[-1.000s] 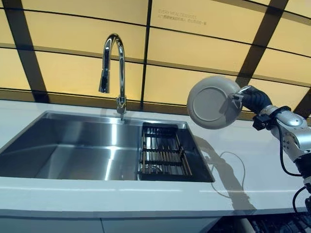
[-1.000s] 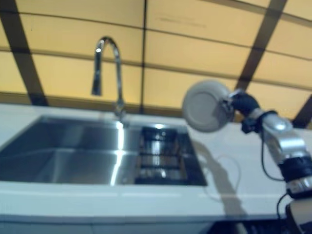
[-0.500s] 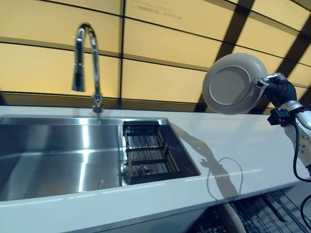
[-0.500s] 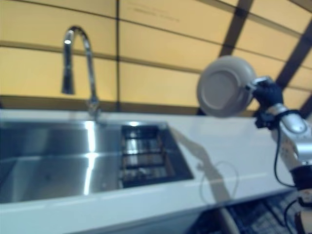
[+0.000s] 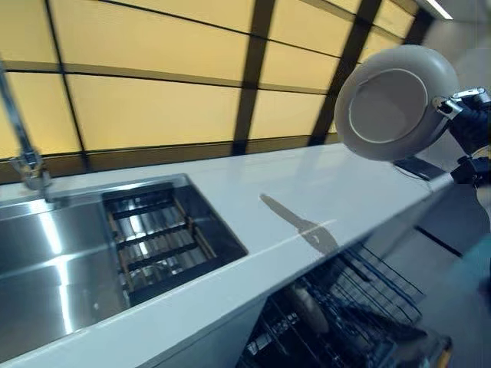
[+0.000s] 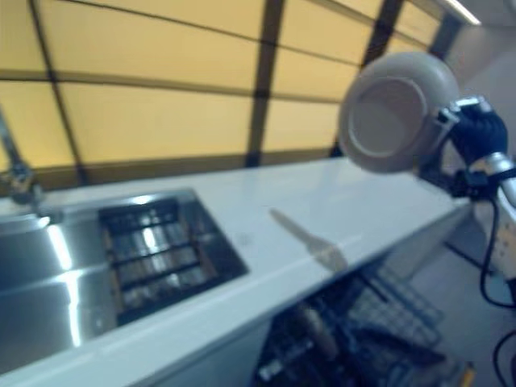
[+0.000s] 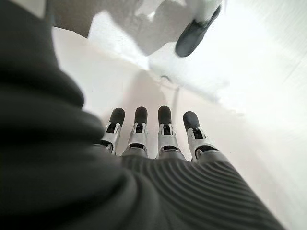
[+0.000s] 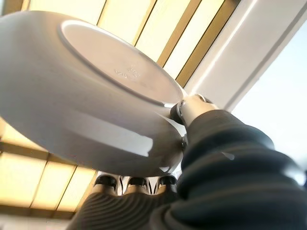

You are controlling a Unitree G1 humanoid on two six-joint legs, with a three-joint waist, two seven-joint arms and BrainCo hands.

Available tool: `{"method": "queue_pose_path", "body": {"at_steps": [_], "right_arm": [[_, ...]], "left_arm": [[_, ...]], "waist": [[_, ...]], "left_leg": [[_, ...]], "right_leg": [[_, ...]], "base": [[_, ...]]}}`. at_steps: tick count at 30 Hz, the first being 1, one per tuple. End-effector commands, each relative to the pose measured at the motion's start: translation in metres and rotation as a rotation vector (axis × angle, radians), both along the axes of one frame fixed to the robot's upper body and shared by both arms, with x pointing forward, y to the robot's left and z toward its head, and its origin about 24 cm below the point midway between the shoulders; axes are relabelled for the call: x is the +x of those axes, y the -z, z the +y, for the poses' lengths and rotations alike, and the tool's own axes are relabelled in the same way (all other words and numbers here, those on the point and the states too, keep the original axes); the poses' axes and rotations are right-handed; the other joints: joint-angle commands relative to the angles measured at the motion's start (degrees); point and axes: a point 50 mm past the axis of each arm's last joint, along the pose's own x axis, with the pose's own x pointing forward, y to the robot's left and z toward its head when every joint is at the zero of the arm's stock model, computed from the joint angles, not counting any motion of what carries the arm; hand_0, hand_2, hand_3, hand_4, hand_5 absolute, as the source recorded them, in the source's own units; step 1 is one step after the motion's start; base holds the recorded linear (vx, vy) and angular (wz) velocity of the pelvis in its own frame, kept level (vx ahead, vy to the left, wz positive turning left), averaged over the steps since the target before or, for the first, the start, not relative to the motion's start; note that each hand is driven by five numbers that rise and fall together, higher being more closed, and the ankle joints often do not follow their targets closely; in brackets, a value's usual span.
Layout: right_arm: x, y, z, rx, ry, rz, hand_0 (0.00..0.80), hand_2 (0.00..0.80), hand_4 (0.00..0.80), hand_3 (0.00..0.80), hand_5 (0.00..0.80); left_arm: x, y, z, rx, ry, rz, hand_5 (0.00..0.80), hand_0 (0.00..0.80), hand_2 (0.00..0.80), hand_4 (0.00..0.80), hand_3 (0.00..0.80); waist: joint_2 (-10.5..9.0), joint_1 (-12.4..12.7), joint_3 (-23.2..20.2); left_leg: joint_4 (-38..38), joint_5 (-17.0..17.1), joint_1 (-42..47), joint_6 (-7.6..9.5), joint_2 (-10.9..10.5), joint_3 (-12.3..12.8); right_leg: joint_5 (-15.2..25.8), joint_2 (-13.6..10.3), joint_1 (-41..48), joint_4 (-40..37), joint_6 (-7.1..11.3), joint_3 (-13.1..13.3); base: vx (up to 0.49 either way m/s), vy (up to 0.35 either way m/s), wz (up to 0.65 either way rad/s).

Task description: Take plates into dishwasher

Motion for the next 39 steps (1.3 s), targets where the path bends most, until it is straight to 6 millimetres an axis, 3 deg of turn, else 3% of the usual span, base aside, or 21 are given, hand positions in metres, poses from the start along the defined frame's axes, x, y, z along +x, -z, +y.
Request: {"method": "queue_pose_path", "body": {"at_steps": [1,4,5,7,11,14,19,21,28,39], "right_arm": [[-0.019,-0.026,-0.010,0.054,-0.005,-0.146,0.800,0.800,0.800,0.800,0.800],[-0.018,-0.021,-0.007,0.056,-0.025,-0.134,0.800,0.800,0.800,0.800,0.800],[-0.018,-0.021,-0.006,0.051,-0.034,-0.128,0.800,0.800,0.800,0.800,0.800],[-0.018,-0.021,-0.004,0.048,-0.037,-0.126,0.800,0.800,0.800,0.800,0.800],[-0.017,-0.015,0.002,0.026,-0.044,-0.114,0.800,0.800,0.800,0.800,0.800],[-0.017,-0.007,0.009,-0.003,-0.058,-0.095,0.800,0.800,0.800,0.800,0.800],[-0.013,0.017,0.017,-0.027,-0.089,-0.036,0.800,0.800,0.800,0.800,0.800],[-0.011,0.027,0.020,-0.028,-0.101,-0.009,0.800,0.800,0.800,0.800,0.800],[-0.011,0.054,0.024,-0.025,-0.117,0.042,0.800,0.800,0.800,0.800,0.800],[-0.028,0.084,0.011,-0.007,-0.021,0.073,0.800,0.800,0.800,0.800,0.800]], "left_arm": [[-0.007,-0.005,0.018,0.059,-0.001,0.022,0.000,0.000,0.000,0.000,0.000],[-0.009,-0.004,0.019,0.066,-0.026,0.011,0.000,0.000,0.000,0.000,0.000],[-0.009,-0.004,0.018,0.064,-0.040,0.003,0.000,0.000,0.000,0.000,0.000],[-0.007,-0.004,0.016,0.056,-0.053,-0.012,0.000,0.000,0.000,0.000,0.000],[-0.003,0.001,0.001,0.004,-0.054,-0.048,0.000,0.000,0.000,0.000,0.000],[0.000,0.005,-0.014,-0.030,-0.026,-0.067,0.000,0.000,0.000,0.000,0.000],[0.007,0.006,-0.024,-0.064,-0.019,-0.086,0.000,0.000,0.000,0.000,0.000],[0.008,0.006,-0.025,-0.072,-0.020,-0.081,0.000,0.000,0.000,0.000,0.000],[0.006,0.008,-0.027,-0.068,-0.033,-0.073,0.000,0.000,0.000,0.000,0.000],[0.002,0.009,-0.026,-0.071,-0.064,-0.076,0.000,0.000,0.000,0.000,0.000]], "waist": [[-1.05,1.4,-4.7],[-1.23,1.2,-4.8],[-1.00,1.1,-5.1],[-1.08,1.0,-5.0],[-0.22,0.3,-5.1],[0.76,-0.2,-4.9],[2.00,0.4,-4.1],[2.46,0.2,-4.0],[3.43,-0.9,-3.4],[4.13,-3.3,-3.2]], "left_leg": [[0.1,-2.0,-2.6,4.55,-2.5,-2.9],[0.1,-1.2,-2.6,3.73,-1.8,-1.4],[0.1,-2.1,-2.1,2.89,-1.2,-2.1],[0.1,-0.3,-2.7,2.54,-0.9,-1.1],[0.2,0.9,-3.0,1.10,-0.1,-2.2],[0.3,1.7,-3.5,0.41,0.1,-3.5],[0.3,3.1,-5.5,-0.56,0.1,-9.4],[0.3,3.4,-5.9,-0.84,0.2,-10.5],[0.1,3.6,-6.1,-1.31,0.5,-11.1],[0.1,3.1,-5.9,-1.36,0.5,-9.5]], "right_leg": [[-3.8,-3.9,3.1,6.7,3.89,0.9],[-5.7,-2.2,3.6,4.5,3.37,-0.8],[-7.8,-1.0,4.6,3.1,3.19,-0.5],[-7.8,-0.1,4.4,1.9,1.79,-1.0],[-9.0,1.7,4.3,1.2,-0.29,0.4],[-9.8,2.4,4.6,0.8,-1.58,1.5],[-10.4,3.4,4.6,0.3,-3.12,3.9],[-10.4,3.6,4.6,-0.1,-3.39,4.3],[-10.1,3.7,4.2,-0.9,-3.58,4.5],[-9.8,3.7,3.7,-1.0,-3.17,5.1]], "base": [[-0.101,-0.266,-0.24],[-0.086,-0.276,-0.21],[-0.033,-0.301,-0.33],[-0.119,-0.297,-0.27],[-0.086,-0.232,-0.19],[-0.075,-0.169,0.01],[-0.071,-0.110,0.05],[-0.054,-0.060,-0.08],[-0.041,-0.006,-0.02],[-0.010,0.021,-0.02]]}}
